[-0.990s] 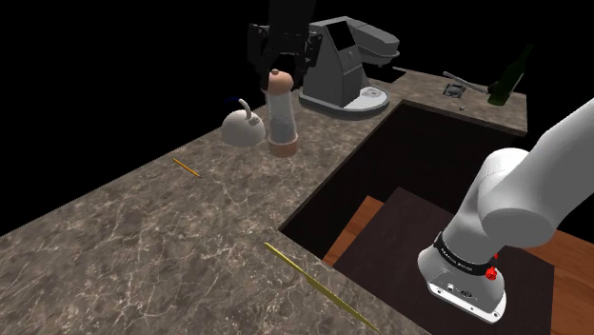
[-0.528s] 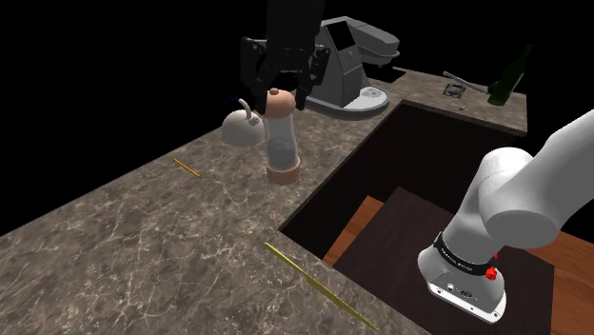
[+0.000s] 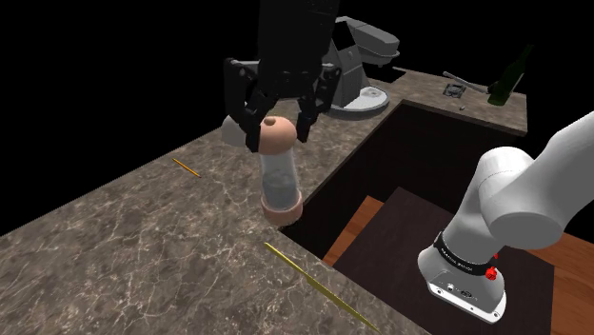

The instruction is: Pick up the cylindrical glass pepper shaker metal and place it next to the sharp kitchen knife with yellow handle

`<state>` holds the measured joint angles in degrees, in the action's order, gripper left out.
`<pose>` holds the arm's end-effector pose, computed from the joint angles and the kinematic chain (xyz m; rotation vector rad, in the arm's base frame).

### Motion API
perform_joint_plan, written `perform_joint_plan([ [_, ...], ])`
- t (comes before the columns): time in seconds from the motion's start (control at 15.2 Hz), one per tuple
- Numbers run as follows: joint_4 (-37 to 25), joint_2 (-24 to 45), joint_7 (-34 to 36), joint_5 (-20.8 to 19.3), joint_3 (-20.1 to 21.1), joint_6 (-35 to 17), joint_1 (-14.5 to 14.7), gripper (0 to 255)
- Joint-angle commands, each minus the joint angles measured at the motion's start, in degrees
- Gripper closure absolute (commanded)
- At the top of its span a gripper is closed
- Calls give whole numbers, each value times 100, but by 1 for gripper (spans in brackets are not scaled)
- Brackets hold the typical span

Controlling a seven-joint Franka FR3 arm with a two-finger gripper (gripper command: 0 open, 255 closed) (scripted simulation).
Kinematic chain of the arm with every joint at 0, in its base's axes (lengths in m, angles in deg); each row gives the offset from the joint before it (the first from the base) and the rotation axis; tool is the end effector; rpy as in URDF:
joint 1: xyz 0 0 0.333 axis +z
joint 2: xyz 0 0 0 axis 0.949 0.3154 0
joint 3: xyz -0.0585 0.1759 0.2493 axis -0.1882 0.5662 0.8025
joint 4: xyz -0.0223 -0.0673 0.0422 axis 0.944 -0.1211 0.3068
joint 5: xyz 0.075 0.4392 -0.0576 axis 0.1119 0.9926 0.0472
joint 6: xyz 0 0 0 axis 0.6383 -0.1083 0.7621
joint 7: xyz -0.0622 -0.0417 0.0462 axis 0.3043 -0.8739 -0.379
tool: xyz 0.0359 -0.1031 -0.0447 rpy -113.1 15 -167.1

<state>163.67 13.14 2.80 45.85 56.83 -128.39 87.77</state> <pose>0.3352 0.3889 0.6438 -2.9580 0.3423 -0.0841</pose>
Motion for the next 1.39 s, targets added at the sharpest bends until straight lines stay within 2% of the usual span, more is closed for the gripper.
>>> perform_joint_plan([
  [0.0, -69, 19, 323, 29, 239, -10, 79, 255],
  [0.59, -626, 421, 1690, -70, 1345, -75, 290, 255],
  [1.32, 381, 217, 1560, 93, 1379, -898, 377, 255],
])
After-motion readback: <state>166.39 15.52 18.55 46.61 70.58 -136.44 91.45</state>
